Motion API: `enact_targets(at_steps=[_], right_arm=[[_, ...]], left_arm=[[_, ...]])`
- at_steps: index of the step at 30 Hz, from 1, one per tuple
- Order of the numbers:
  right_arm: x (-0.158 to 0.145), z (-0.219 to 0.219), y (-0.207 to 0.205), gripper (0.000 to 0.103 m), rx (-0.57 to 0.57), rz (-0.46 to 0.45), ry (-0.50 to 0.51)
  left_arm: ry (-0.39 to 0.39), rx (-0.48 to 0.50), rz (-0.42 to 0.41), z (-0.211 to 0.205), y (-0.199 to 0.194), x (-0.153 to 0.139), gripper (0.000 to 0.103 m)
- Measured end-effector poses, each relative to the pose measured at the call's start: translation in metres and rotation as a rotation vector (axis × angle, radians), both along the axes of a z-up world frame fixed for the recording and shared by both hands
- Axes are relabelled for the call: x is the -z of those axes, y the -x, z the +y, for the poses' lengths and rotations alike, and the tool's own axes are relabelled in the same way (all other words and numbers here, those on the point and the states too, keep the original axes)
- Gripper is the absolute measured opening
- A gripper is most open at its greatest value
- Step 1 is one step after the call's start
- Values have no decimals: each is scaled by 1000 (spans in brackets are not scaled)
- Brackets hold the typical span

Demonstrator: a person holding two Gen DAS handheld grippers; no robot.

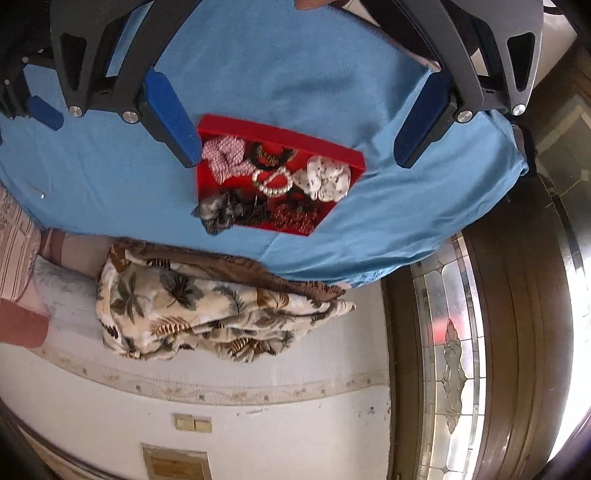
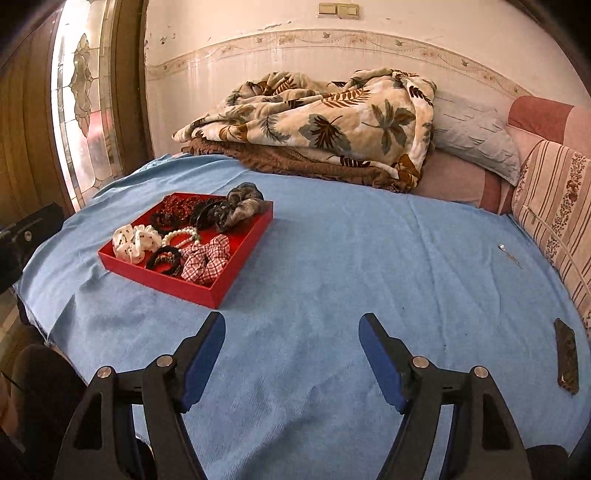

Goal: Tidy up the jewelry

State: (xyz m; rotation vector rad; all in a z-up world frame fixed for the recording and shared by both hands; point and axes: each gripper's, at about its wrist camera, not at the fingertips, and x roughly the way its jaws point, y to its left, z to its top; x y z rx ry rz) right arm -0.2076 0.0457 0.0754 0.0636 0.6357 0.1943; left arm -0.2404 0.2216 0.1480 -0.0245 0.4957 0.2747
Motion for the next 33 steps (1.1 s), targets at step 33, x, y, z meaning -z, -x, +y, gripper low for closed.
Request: enact_targets(at_steps=[33], right_arm=[[10,10,5,87,26,40,45]], left_arm=[[62,58,210,3,-14,45,103]])
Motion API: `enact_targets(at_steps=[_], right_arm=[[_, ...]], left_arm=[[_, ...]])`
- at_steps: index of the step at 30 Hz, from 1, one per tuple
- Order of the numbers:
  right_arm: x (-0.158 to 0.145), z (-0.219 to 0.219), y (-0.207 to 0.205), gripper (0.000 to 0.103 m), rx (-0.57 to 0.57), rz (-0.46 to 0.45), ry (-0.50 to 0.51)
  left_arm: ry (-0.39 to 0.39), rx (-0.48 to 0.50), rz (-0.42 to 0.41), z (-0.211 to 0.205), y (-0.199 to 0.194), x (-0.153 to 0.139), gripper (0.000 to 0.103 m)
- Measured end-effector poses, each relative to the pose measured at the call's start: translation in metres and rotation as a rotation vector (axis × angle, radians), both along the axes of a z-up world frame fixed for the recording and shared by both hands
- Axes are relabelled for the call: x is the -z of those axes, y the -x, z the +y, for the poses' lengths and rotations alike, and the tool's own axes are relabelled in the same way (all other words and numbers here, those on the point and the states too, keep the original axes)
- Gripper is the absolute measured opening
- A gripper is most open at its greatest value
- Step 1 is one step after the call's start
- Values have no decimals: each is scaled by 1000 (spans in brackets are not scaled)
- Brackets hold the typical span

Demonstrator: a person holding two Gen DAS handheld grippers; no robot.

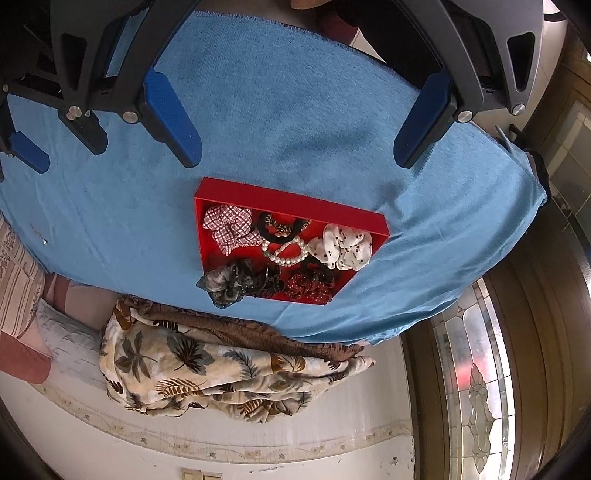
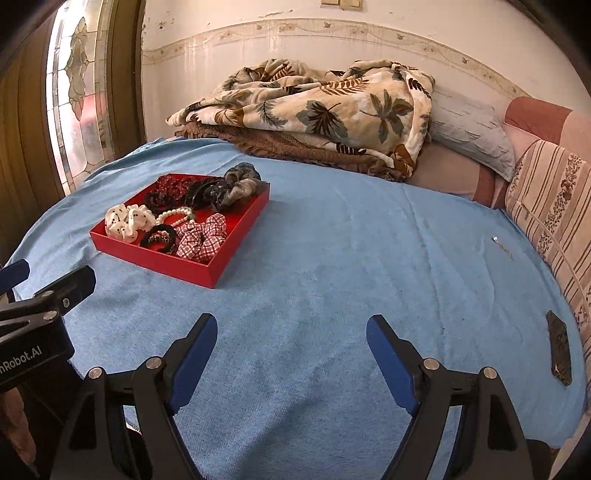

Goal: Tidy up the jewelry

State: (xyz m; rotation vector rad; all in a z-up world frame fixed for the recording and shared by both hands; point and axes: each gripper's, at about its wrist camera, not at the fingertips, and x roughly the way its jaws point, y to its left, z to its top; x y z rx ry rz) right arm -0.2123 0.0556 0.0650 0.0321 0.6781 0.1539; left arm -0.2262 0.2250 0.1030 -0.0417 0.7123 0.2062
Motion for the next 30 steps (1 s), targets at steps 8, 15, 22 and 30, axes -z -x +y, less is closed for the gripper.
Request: enact_targets(at_steps=[8,15,22,30], right_arm=[[4,-3,-4,87,6,18,-5],[6,-2,-6,88,3,28,0],[8,-1,-7,88,2,32,3],[12,3,-9,88,-3,43,8]], left_arm=[[1,10,24,-2,-3,6,103],[3,11,36,-2,-5,9,103],[4,13,49,-2,-6,14,103],[18,13,63,2,-9,18,103]])
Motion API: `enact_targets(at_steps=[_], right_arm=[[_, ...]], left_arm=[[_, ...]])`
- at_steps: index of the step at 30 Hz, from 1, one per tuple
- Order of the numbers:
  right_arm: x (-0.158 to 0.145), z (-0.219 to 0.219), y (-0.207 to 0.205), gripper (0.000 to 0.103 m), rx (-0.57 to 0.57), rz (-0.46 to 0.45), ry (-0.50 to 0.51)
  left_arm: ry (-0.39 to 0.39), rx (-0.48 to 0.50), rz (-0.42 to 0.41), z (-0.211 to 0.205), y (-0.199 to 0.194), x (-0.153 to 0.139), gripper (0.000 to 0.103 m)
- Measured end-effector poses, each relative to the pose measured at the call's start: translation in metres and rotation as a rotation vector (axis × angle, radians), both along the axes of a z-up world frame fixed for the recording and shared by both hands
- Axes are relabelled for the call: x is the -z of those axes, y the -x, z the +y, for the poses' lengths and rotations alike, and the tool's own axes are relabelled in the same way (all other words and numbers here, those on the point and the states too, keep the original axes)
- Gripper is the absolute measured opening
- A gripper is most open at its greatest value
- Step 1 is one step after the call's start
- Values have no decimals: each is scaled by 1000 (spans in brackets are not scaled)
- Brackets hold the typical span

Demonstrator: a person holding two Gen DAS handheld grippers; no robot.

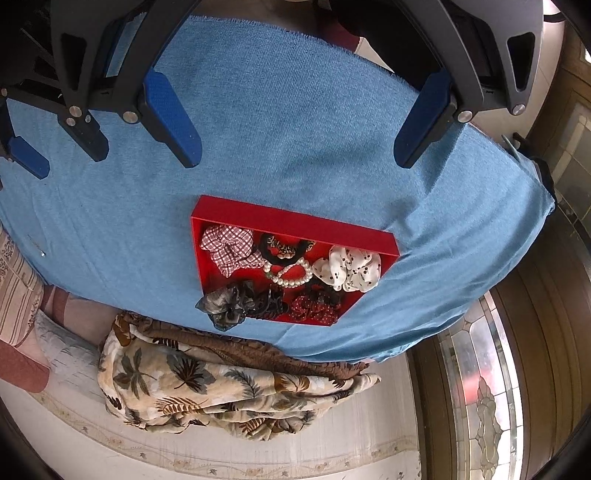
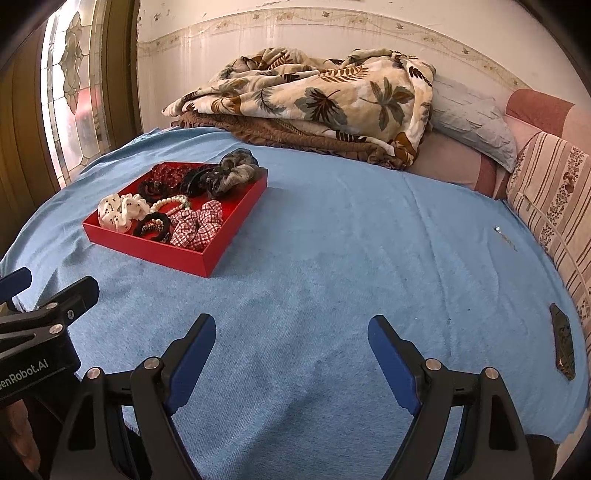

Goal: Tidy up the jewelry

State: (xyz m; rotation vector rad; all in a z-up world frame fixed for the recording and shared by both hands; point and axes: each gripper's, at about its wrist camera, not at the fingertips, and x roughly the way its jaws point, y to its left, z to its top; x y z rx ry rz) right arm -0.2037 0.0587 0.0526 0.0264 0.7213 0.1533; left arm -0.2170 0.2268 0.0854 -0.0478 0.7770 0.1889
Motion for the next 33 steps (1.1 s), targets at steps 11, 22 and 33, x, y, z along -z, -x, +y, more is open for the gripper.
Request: enact_targets(at_steps=[11,22,33], right_arm=[[5,6,-5,89,-28,14,-7],[12,-14,-14,91,0,21,-53],[23,-73,-38,92,103,67,-88]], left_arm=[[-18,-10,11,0,-4,2,103],[-79,24,27,-22,-17,2,103],[-74,131,55,-72,-55,-3,103]])
